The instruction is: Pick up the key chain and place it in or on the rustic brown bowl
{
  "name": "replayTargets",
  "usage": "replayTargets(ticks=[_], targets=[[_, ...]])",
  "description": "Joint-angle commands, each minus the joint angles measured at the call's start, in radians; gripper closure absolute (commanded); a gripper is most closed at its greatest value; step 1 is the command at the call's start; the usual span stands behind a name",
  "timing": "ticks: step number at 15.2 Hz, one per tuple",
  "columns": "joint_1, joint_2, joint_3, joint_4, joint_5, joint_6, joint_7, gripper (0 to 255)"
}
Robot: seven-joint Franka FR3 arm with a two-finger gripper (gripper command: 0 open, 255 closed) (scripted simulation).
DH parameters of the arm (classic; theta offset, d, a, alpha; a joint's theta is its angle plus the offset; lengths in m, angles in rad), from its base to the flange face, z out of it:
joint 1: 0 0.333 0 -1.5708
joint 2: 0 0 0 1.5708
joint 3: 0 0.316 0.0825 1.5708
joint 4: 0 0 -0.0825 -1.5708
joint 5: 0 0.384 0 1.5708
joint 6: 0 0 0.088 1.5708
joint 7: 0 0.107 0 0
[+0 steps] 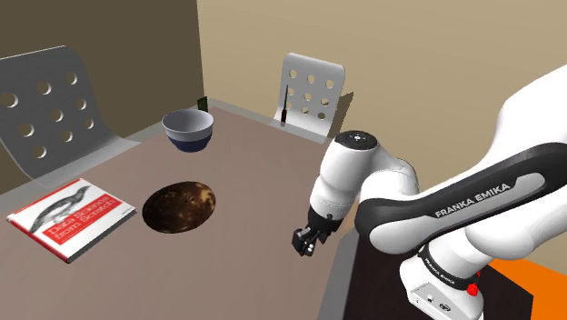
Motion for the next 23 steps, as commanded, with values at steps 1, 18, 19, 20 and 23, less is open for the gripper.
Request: replayTargets(ticks=[1,18,19,20,23], targets=[[0.017,-0.039,-0.021,0.007,0.013,-0.046,-0.012,255],[0.047,-0.205,-0.129,0.129,-0.009,-0.327,-0.026,255],[0.019,-0.16,-0.11,0.166,-0.031,-0.315,-0.012,255],[-0.009,-0.114,-0.089,0.203,-0.055,-0.304,0.005,255],[-0.093,0.024,-0.022,0.318,-0.148,-0.281,0.07,255]])
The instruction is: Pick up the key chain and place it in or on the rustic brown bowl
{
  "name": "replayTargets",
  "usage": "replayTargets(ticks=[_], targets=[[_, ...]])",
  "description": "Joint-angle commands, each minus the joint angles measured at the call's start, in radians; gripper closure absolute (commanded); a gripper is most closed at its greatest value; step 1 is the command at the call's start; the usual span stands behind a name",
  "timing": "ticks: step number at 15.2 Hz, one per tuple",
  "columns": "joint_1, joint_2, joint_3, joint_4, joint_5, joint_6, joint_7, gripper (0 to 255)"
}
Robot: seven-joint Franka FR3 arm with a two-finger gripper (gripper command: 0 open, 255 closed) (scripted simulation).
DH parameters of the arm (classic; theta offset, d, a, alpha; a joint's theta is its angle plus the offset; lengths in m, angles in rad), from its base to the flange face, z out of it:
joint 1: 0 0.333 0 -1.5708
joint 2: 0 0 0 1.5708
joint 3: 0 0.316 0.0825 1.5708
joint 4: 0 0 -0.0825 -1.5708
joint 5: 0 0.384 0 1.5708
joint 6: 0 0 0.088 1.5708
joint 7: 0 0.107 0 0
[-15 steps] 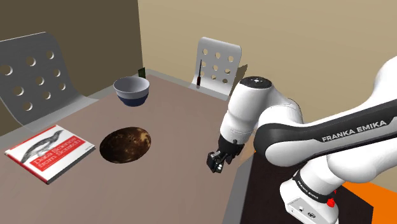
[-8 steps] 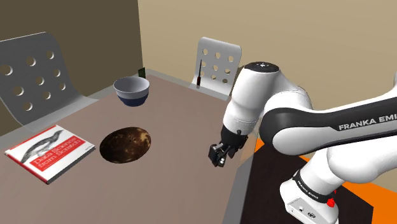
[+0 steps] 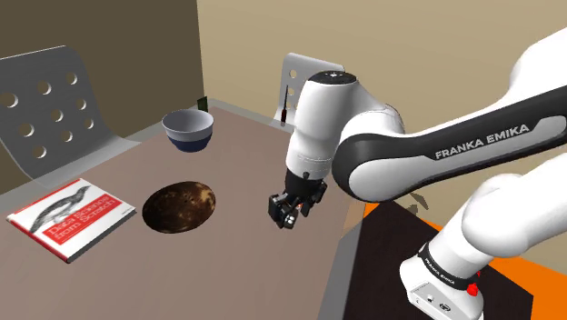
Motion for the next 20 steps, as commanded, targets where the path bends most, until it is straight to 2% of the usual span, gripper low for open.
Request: replayTargets(ticks=[1,5,8,10,13,20], targets=[[-0.052,0.089,0.043,0.071,-0.068,0.014,0.047,255],[-0.141,0.306,0.13,0.239,-0.275,0.011,0.195,255],[-0.134,0.49,0.142,0.381,-0.464,-0.027,0.325,255],[-0.087,0.601,0.116,0.483,-0.566,-0.067,0.388,255],[0.005,0.743,0.06,0.648,-0.67,-0.137,0.443,255],[0.232,1.045,-0.052,1.11,-0.81,-0.331,0.46,255]])
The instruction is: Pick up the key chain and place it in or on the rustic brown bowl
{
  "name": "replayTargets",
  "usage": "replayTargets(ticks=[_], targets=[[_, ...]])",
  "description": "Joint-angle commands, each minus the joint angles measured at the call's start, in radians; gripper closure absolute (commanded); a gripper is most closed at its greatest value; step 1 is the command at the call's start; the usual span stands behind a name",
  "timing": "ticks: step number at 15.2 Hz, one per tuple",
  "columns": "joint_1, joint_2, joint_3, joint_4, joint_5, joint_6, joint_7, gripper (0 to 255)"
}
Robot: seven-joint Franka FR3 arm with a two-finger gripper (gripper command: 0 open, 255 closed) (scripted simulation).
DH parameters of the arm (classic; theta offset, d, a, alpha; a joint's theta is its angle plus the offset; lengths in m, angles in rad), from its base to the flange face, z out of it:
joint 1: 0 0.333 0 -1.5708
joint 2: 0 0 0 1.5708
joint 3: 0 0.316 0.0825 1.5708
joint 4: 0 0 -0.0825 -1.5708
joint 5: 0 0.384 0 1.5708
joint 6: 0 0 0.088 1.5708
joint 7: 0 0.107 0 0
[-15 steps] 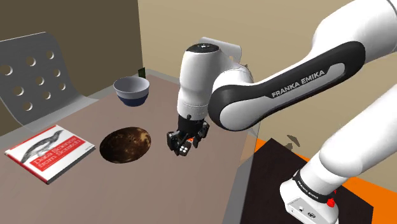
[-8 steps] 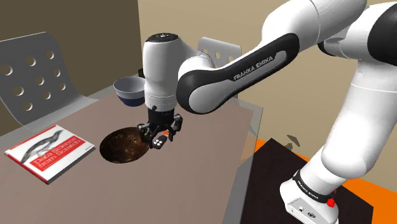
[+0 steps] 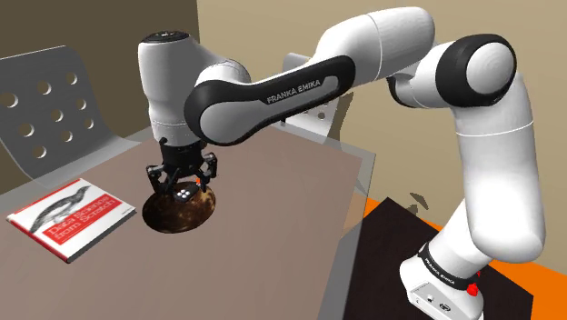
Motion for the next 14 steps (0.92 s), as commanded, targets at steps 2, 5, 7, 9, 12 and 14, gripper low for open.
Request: replayTargets(ticks=[2,5,7,9,12,14], targets=[[0.111,0.147,-0.05,0.254,-0.047,-0.101,-0.023,255],[0.191,0.249,-0.081,0.439,-0.07,-0.167,-0.049,255],[0.186,0.254,-0.083,0.419,-0.073,-0.144,-0.044,255],[0.182,0.26,-0.086,0.4,-0.077,-0.122,-0.04,255],[0.178,0.271,-0.091,0.377,-0.084,-0.091,-0.033,255],[0.175,0.279,-0.094,0.363,-0.089,-0.071,-0.029,255]])
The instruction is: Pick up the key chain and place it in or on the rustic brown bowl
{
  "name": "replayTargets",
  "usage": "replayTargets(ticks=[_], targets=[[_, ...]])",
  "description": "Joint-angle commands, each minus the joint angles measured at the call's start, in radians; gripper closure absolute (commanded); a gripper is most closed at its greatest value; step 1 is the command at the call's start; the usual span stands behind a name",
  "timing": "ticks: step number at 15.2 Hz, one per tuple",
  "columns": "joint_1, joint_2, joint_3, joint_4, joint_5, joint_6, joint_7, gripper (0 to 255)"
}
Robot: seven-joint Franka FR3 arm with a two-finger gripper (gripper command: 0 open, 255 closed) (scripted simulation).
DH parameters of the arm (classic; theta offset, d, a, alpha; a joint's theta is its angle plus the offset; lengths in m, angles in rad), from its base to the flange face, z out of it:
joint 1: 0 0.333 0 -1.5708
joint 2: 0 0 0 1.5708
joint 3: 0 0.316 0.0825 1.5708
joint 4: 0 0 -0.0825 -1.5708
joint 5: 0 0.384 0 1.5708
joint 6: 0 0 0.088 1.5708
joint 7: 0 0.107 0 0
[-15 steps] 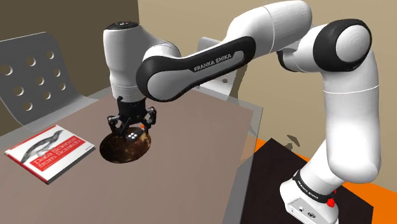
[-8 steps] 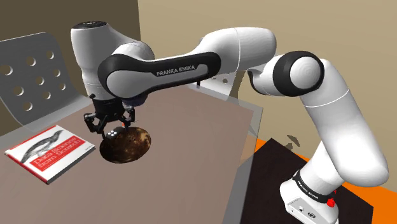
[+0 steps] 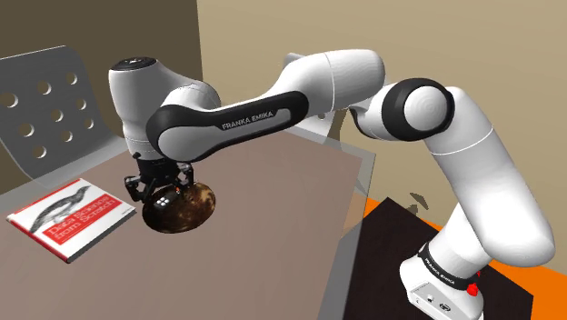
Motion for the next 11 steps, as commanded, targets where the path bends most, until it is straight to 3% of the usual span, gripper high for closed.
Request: replayTargets(ticks=[1,11], targets=[[0.0,0.011,-0.004,-0.007,-0.005,0.017,0.002,255],[-0.002,0.036,-0.015,-0.032,-0.018,0.063,0.012,255]])
